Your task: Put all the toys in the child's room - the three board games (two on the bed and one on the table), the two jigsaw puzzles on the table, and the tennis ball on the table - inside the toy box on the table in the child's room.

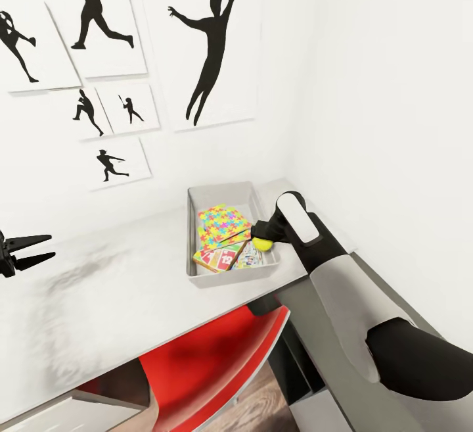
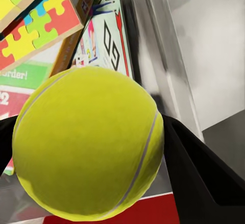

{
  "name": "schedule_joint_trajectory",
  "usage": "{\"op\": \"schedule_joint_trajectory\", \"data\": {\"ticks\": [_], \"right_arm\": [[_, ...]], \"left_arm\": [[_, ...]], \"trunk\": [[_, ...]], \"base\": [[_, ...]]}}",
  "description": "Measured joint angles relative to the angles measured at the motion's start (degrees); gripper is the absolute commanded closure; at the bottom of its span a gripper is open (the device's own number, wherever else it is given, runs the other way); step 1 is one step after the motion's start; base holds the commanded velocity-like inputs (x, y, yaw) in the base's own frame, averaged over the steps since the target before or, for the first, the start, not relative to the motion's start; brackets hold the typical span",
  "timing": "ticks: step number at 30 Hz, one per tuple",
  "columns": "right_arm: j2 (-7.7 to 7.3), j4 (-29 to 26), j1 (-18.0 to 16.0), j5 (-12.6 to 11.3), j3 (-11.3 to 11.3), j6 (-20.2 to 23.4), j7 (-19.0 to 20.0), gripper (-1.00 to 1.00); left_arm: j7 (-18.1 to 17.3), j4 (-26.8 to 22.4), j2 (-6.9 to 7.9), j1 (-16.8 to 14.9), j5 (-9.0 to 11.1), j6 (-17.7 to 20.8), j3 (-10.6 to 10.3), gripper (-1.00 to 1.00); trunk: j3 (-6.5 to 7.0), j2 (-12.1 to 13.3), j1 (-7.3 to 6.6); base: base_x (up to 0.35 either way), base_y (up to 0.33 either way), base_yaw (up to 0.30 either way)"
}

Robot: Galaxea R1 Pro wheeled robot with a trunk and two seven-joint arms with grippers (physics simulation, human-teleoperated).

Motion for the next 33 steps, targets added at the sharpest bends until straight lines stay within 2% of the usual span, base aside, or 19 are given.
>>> {"op": "schedule_joint_trajectory", "data": {"ticks": [3,4,27,33], "right_arm": [[0.00,0.0,0.0,0.0,0.0,0.0,0.0,1.00],[0.00,0.0,0.0,0.0,0.0,0.0,0.0,-1.00],[-0.17,-0.6,0.0,-0.2,-0.2,-0.2,0.1,-1.00],[-0.37,-4.9,0.1,-0.2,-0.6,-0.3,0.0,-1.00]], "left_arm": [[0.0,0.0,-0.03,0.0,0.0,0.0,0.0,-1.00],[0.0,0.0,-0.01,0.0,0.0,0.0,0.0,-1.00],[-0.1,0.0,0.02,0.0,0.0,0.1,0.2,-1.00],[-0.2,-0.1,1.29,0.0,0.6,0.4,0.6,-1.00]], "trunk": [[0.00,0.0,0.00],[0.00,0.0,0.00],[0.01,0.0,0.00],[0.42,0.0,-0.01]], "base": [[-0.001,0.001,0.000],[0.000,0.000,0.000],[0.000,0.000,-0.001],[0.000,0.000,-0.066]]}}
